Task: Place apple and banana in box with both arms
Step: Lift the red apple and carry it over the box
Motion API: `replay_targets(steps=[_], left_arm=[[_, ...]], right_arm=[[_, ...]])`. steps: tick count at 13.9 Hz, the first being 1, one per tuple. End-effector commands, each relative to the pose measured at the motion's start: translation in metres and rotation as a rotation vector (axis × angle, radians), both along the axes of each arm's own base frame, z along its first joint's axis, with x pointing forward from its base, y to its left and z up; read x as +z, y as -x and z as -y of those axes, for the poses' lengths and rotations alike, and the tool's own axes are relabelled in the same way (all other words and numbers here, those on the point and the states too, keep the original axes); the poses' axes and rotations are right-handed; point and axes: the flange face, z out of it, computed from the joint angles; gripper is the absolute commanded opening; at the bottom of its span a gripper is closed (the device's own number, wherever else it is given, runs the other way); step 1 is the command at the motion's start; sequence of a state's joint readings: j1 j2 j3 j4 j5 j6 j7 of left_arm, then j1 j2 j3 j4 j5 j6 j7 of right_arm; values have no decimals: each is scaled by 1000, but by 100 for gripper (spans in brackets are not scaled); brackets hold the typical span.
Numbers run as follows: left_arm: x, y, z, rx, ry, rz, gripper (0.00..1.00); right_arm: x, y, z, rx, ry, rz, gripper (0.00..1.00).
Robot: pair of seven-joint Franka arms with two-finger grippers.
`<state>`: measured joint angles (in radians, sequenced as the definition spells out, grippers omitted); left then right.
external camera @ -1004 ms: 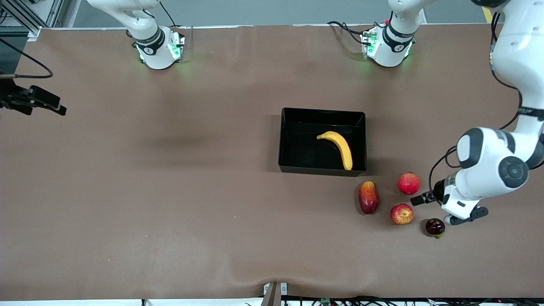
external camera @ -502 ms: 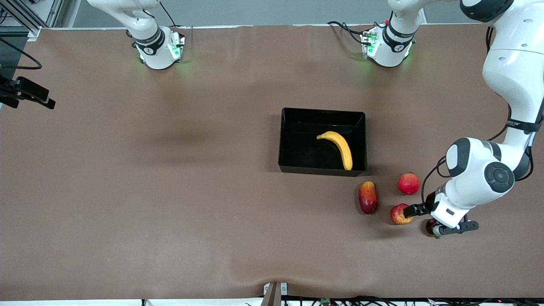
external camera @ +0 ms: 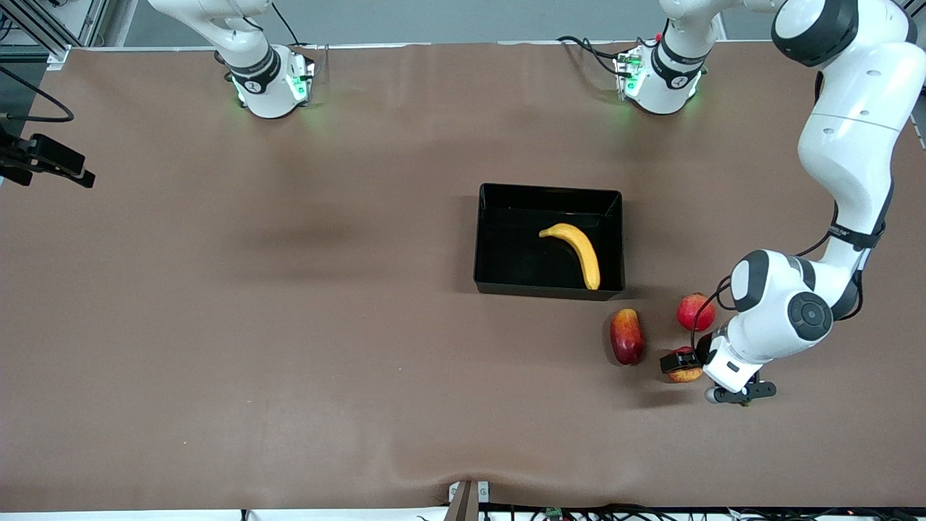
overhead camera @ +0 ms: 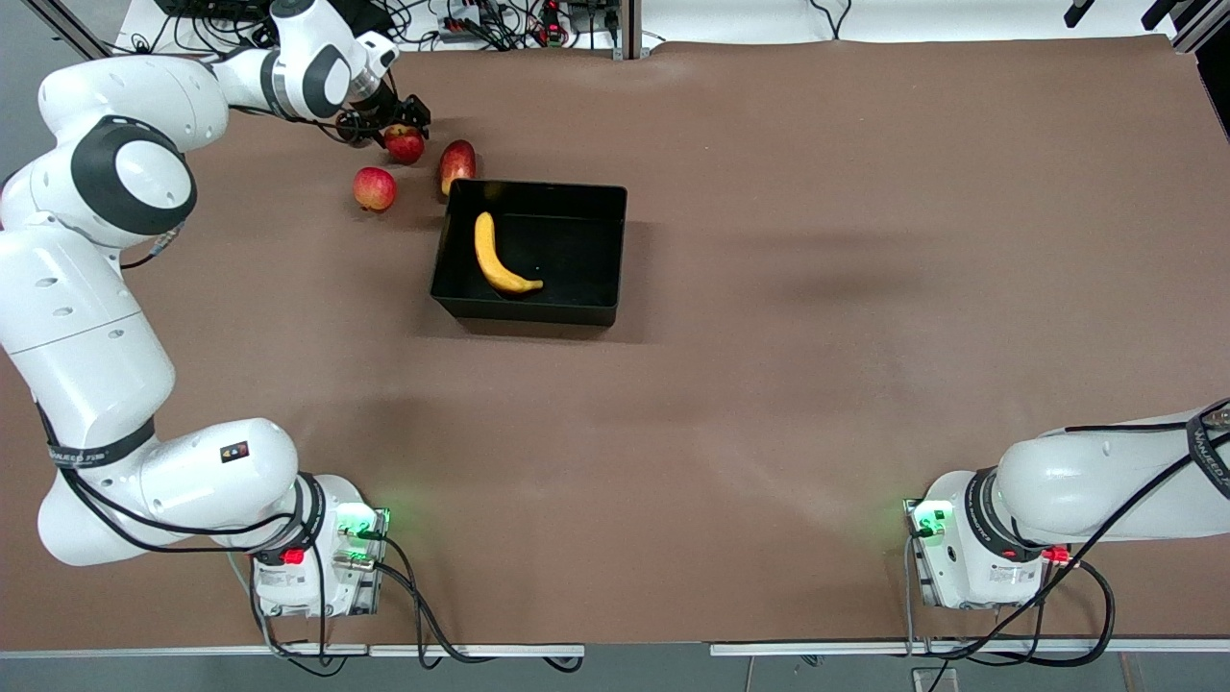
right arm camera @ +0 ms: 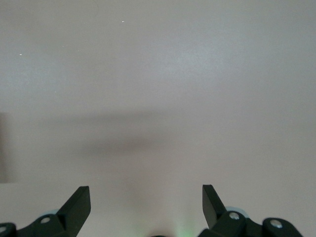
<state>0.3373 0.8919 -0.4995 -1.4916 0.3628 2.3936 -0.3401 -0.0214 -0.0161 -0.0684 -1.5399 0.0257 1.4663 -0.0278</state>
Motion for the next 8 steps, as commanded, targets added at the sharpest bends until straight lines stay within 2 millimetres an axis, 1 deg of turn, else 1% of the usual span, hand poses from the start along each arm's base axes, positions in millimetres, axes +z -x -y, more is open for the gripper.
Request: replay_targets(steps=[1,2,3,4,7,8], left_arm=[[10,-8,-22,-46,-44,29,33],[17,-8,-26,-50,-50,28,3],[25,-6,-24,-57,-58,9,0],[41,-4,-22,-60,-71,-11,0],[113,7,22,-105,-83,-56,0],[137,15,42,-118,-86,-69,0]], right_arm=[[-1,-1,-6,26,17,-11,100],[-1,-2,-6,26,12,-12,100],[-1,-2,-5,28,11,-12,100],[-2,-2,-9,40,15,-15,100],[-4,-1,-9,43,14,-25,100],[-4,-1,-7,39,12,-23,100]])
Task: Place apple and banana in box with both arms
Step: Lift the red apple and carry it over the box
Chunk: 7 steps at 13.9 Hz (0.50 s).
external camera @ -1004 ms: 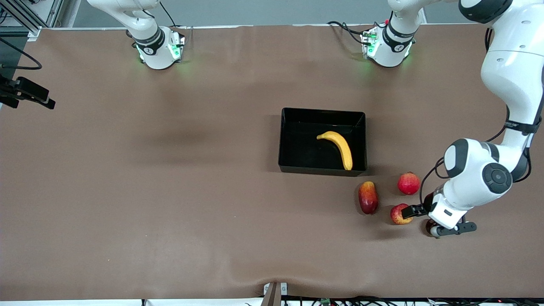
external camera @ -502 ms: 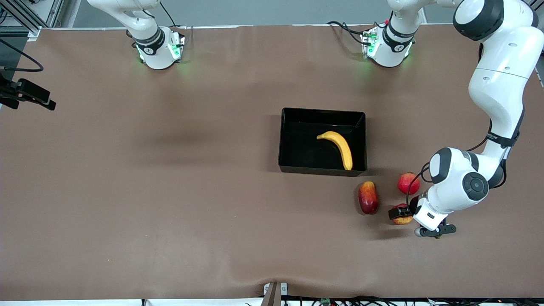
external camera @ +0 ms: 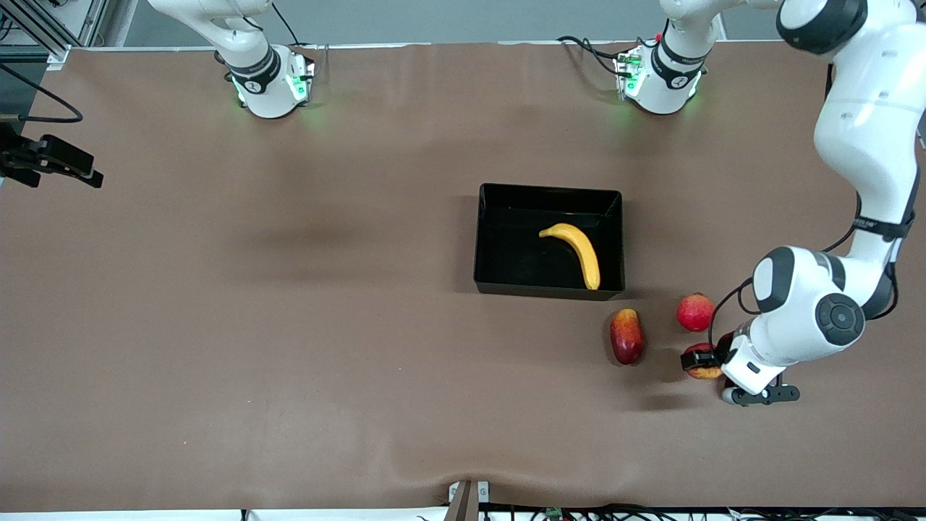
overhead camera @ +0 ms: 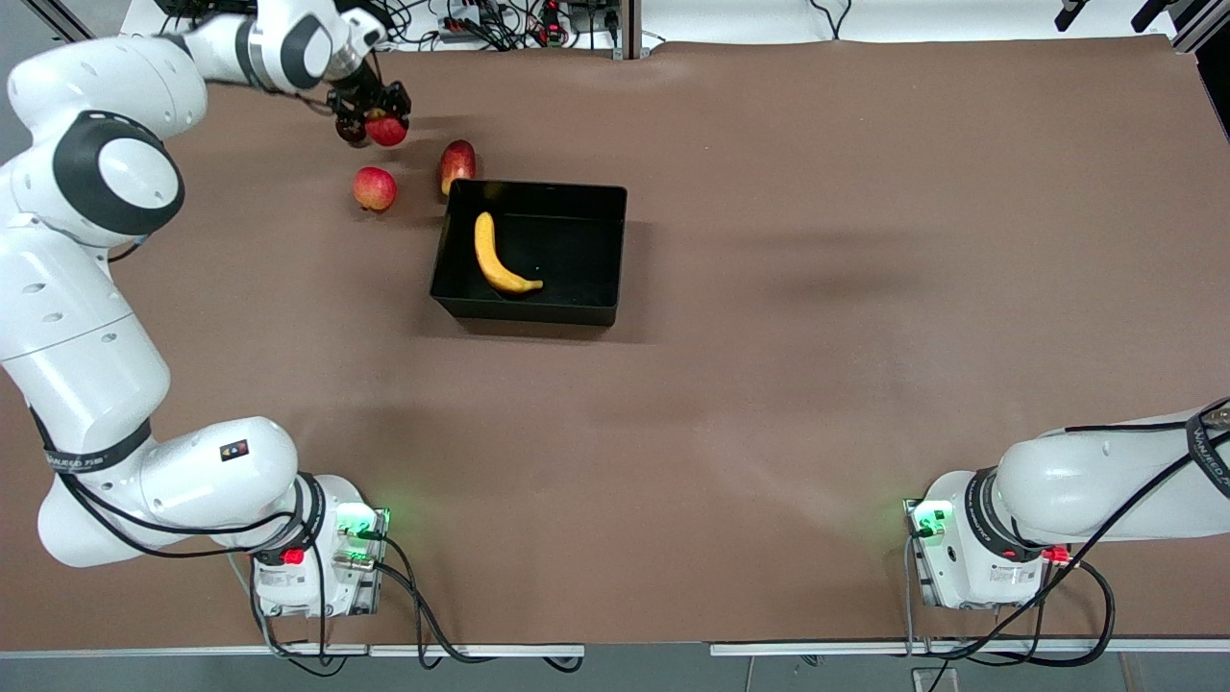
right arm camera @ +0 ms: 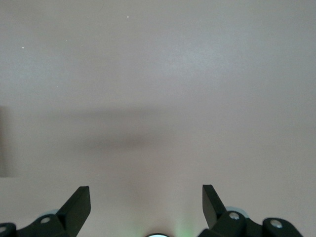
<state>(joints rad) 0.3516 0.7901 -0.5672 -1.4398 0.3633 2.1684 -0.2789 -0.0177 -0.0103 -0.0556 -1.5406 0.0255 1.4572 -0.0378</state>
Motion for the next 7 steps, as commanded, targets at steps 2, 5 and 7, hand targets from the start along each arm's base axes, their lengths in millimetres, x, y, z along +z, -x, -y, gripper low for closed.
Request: replay_targets(steps=[2,5,7], left_arm=[[90,38,77,33,-29,-83,0],[107,77,162,101,-7,-146,0],[100,112,230,139,-21,-177,0]], right_arm=[[1,-1,3,9,14,-6,100],[4,-1,7,1,12,3,100],[3,-2,7,3,12,6,100]])
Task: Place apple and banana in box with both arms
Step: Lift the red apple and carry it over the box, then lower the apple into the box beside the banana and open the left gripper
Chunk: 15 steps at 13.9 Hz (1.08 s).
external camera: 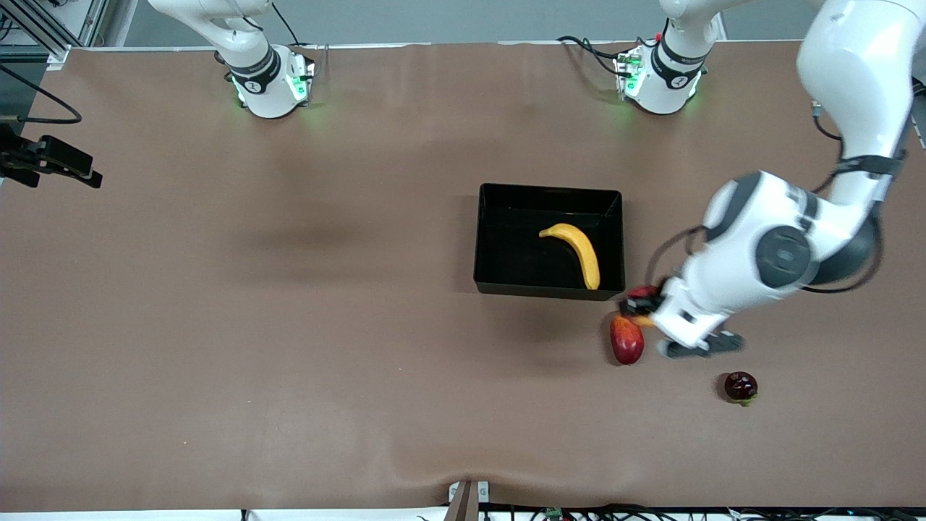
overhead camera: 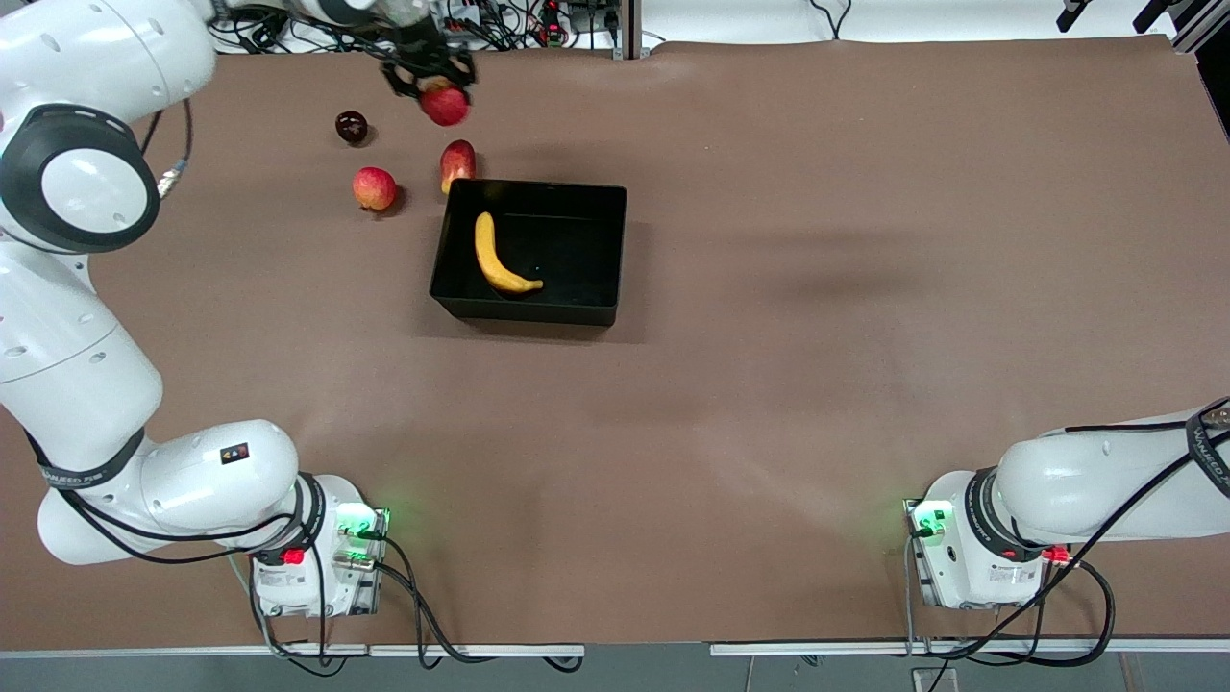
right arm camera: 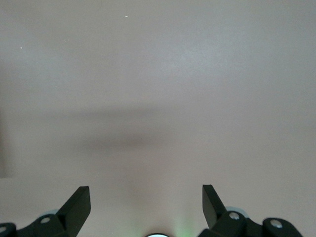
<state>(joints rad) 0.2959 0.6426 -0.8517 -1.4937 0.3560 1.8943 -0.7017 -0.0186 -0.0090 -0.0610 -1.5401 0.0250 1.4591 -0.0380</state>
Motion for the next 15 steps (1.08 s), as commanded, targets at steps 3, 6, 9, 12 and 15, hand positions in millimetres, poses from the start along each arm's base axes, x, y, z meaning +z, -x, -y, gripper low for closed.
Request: replay_targets(steps=[3,6,9,12,15], left_arm=[[-43,86,116,73,-96,-80,0],[-71,128,147,154,-123,-105,0],[-115,177,182,194,-121,-22,0],[-139,199,196,188,-121,-21,0],[-154,210,202,158,-128,-23,0]], right_arm=[[3,-2,1,12,11,4,100],[3,-2,2,11,7,6,100],[1,-5,3,8,3,6,100],[0,-6,0,14,1,9,100],[-2,-8,0,8,-9,9,100]])
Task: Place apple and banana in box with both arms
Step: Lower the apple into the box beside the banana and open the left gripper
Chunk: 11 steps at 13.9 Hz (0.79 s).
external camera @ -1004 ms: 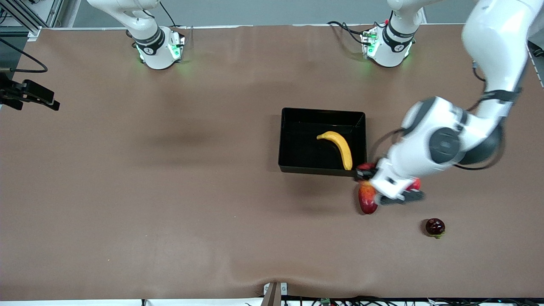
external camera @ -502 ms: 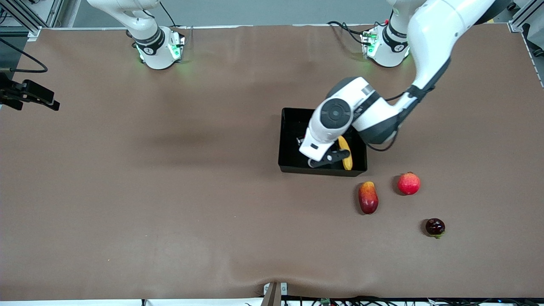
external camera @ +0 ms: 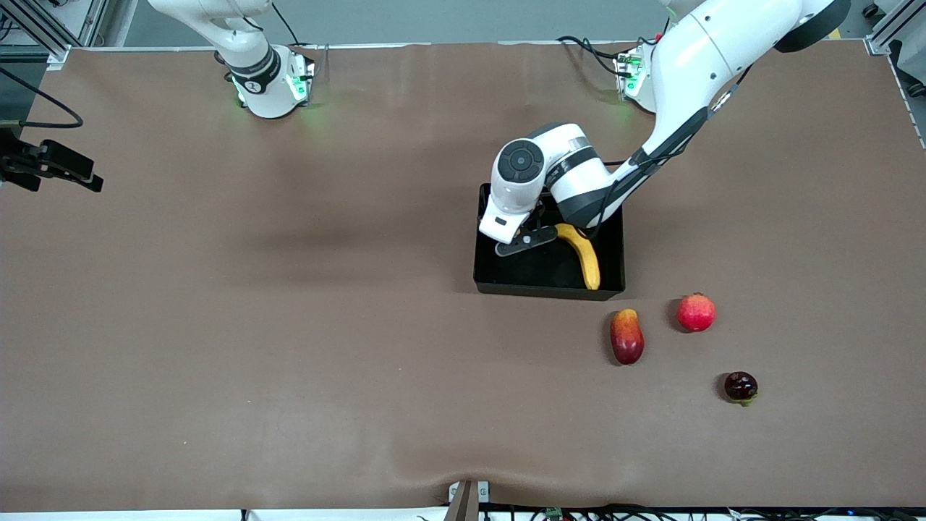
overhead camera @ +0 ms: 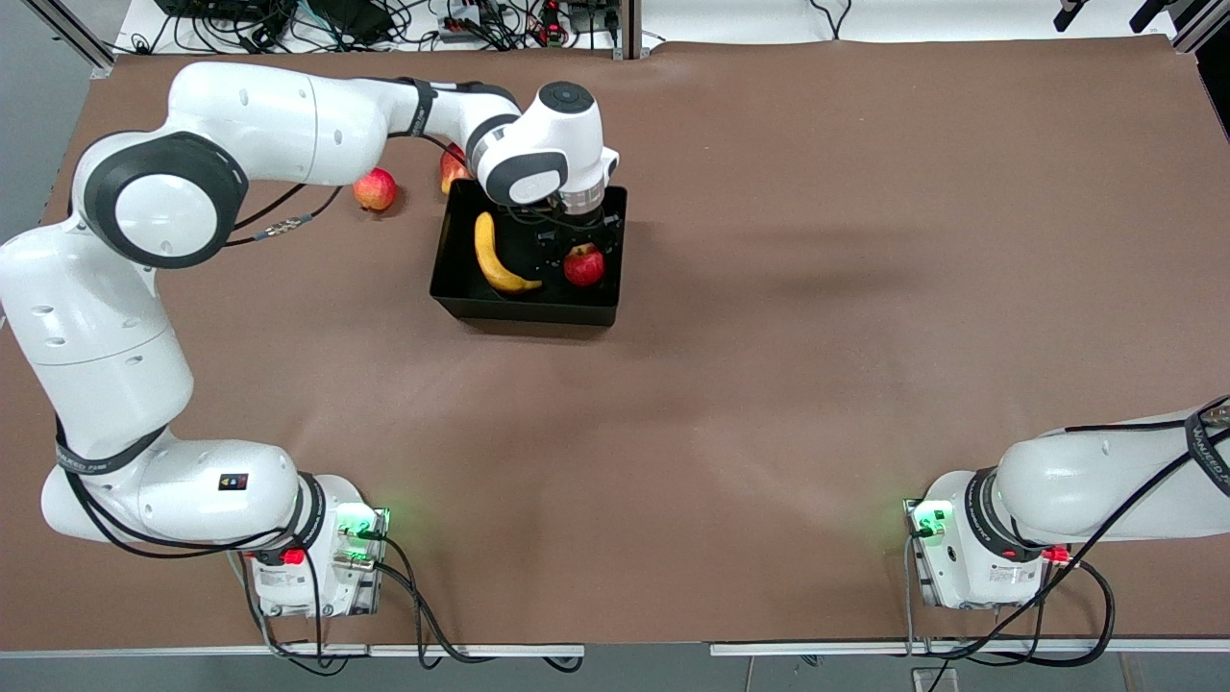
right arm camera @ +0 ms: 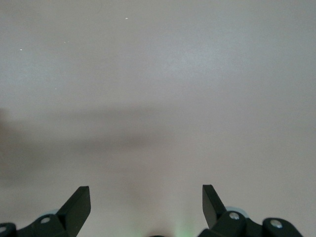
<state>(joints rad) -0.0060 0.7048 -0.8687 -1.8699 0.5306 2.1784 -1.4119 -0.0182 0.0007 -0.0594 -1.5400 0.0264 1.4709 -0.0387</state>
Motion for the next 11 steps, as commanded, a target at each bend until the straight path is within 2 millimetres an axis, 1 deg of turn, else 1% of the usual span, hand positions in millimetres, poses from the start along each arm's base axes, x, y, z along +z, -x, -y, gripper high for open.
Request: replay_targets(steps=[1,2,4,5,6,8,9,10,11], left_arm=[[-13,2,2,-3,-1,41,0],[-20,6,6,-6,2,43,0],[-31,8,10,-21,-25,85,0],[-35,4,7,-15,-38,97,0],[-35,3,8,-15,-34,102,1],[-34,0,9,-12,-23,108,6],[-34,0,9,-17,-24,113,16],[-34,0,8,-16,-25,112,48],[-33,-2,7,-13,-26,115,81]], right_arm=[[3,-3,3,-1,-29,10,100],[3,-3,3,-6,-58,9,100],[0,-4,-5,5,-76,-2,100],[-2,-5,-8,13,-77,-8,100],[-8,-7,-14,22,-79,-20,100],[-12,-11,-27,59,-80,-23,100],[-11,-11,-35,98,-61,-20,100],[-5,-11,-34,113,-10,-8,100],[5,-10,-27,108,29,1,100]])
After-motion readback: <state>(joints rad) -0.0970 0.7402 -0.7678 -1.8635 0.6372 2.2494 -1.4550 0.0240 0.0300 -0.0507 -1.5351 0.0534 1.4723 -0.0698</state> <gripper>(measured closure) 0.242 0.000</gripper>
